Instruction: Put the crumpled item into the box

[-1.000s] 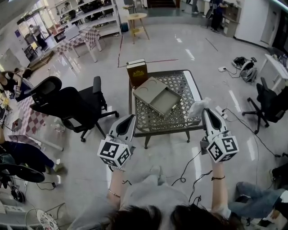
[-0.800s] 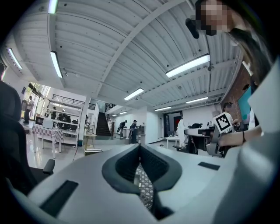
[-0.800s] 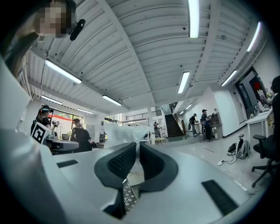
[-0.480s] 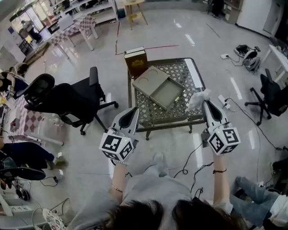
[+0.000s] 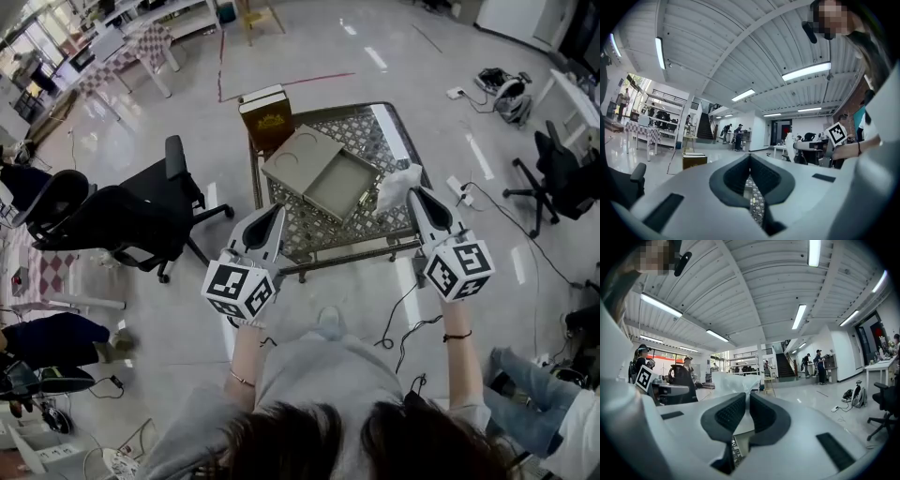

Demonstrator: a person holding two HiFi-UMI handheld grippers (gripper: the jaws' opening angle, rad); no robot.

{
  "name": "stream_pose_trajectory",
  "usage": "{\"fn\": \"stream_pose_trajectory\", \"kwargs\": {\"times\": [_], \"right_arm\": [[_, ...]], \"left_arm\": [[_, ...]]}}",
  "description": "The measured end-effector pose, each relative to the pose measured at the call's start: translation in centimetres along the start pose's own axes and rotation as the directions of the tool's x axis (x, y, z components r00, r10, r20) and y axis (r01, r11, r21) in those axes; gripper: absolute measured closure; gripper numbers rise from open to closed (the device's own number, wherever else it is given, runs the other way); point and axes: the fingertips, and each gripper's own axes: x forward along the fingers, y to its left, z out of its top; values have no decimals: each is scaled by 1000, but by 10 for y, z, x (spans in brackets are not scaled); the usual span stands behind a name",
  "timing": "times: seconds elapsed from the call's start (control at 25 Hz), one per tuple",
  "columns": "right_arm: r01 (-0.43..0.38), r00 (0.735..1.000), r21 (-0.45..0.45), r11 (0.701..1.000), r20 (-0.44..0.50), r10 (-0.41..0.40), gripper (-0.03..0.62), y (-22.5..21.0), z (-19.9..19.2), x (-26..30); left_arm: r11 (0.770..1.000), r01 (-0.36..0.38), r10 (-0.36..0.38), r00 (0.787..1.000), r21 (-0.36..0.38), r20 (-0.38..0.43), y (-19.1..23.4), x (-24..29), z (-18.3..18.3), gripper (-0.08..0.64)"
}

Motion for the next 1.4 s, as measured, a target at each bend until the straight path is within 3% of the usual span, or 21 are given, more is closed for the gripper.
{"fn": "stream_pose_trajectory", "kwargs": {"times": [0.44, 0.72, 1.08, 1.4], "right_arm": [[17, 999, 36, 999, -46, -15, 546, -15, -21, 28], [-2, 996, 56, 998, -84, 7, 546, -36, -31, 55], [-102, 983, 56, 993, -147, 109, 546, -70, -37, 119], [-221, 946, 58, 974, -229, 228, 546, -87, -56, 177]], "left_arm": [[999, 22, -23, 999, -32, -44, 11, 25, -21, 542], [998, -6, 1, 997, -63, -77, 21, 50, -34, 543], [991, -77, 65, 992, -110, -108, 35, 98, -48, 541], [978, -154, 134, 982, -144, -135, 50, 138, -62, 542]]}}
